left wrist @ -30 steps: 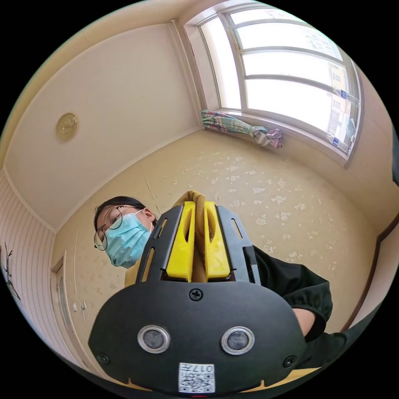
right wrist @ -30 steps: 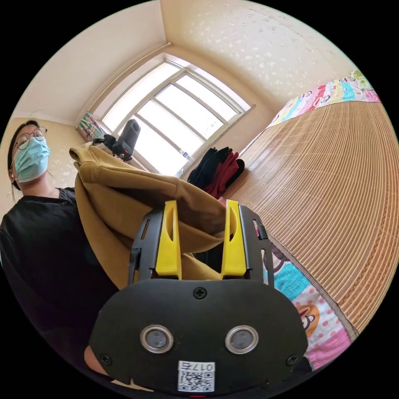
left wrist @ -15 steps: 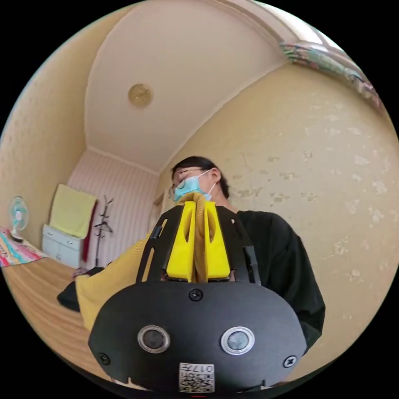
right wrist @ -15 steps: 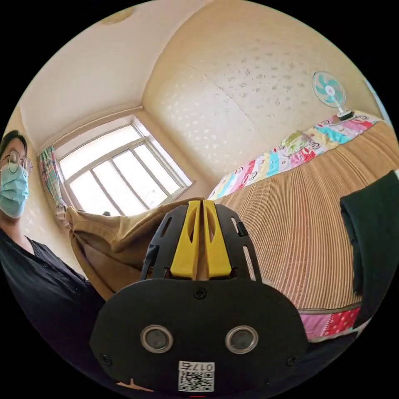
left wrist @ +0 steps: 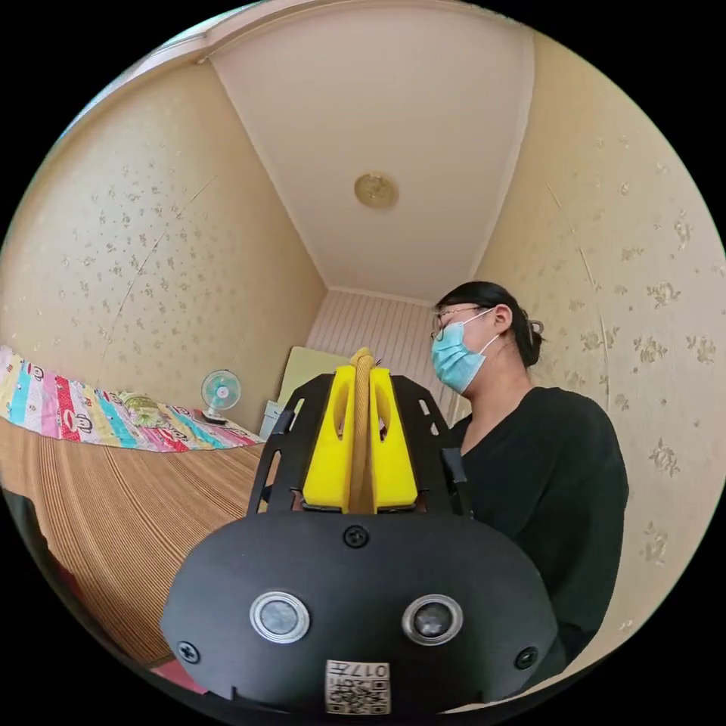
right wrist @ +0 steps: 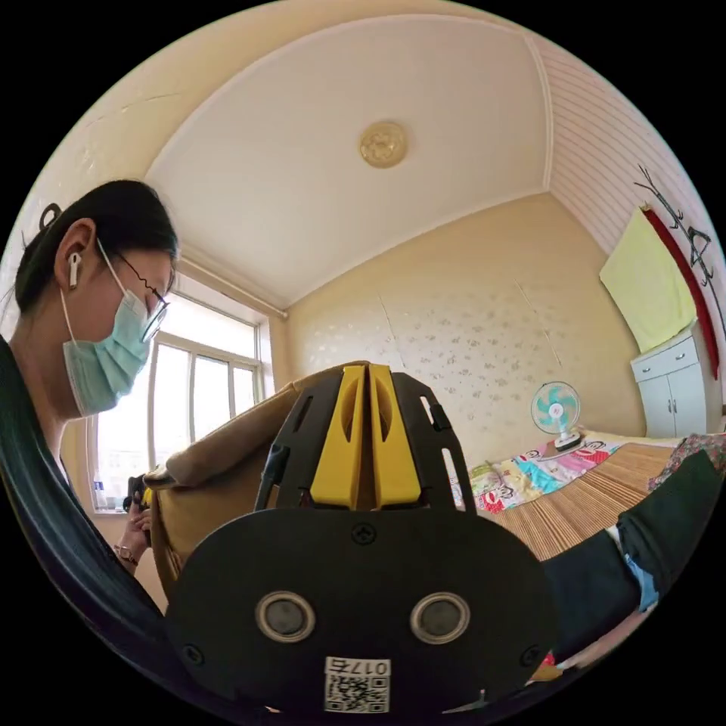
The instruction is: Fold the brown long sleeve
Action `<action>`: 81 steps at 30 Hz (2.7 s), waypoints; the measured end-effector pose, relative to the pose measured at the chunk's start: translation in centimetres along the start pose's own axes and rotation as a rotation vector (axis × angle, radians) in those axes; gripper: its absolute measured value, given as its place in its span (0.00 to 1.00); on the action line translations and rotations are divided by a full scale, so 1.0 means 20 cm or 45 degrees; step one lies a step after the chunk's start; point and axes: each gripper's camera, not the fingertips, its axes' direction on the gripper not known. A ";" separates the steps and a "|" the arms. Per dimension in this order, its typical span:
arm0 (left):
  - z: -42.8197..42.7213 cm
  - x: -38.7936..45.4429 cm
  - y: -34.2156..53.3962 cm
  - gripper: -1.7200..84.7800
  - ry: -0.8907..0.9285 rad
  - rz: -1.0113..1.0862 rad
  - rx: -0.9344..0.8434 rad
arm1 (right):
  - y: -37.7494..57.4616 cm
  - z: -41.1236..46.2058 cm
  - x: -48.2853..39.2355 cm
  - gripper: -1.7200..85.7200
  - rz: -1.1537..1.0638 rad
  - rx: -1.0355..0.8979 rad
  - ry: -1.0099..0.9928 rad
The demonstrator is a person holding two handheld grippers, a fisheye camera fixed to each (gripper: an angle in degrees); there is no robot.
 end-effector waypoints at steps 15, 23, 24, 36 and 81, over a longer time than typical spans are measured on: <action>1.81 -2.11 0.42 0.16 -0.700 -0.781 -0.507 | 1.54 1.96 0.69 0.05 -0.174 -1.261 0.395; 2.13 -1.71 1.60 0.17 -0.947 -0.850 -0.869 | 2.85 1.30 0.55 0.06 -0.269 -1.814 0.233; 2.11 -1.61 1.68 0.18 -1.009 -0.850 -0.860 | 3.02 1.20 0.58 0.06 -0.210 -1.903 0.242; 1.96 -1.34 1.80 0.10 -1.259 -0.751 -1.154 | 3.23 0.75 0.60 0.06 -0.166 -1.615 0.193; 0.80 -0.79 0.93 0.07 -1.021 -1.148 -1.020 | 2.42 0.66 0.38 0.06 0.160 -1.853 -0.065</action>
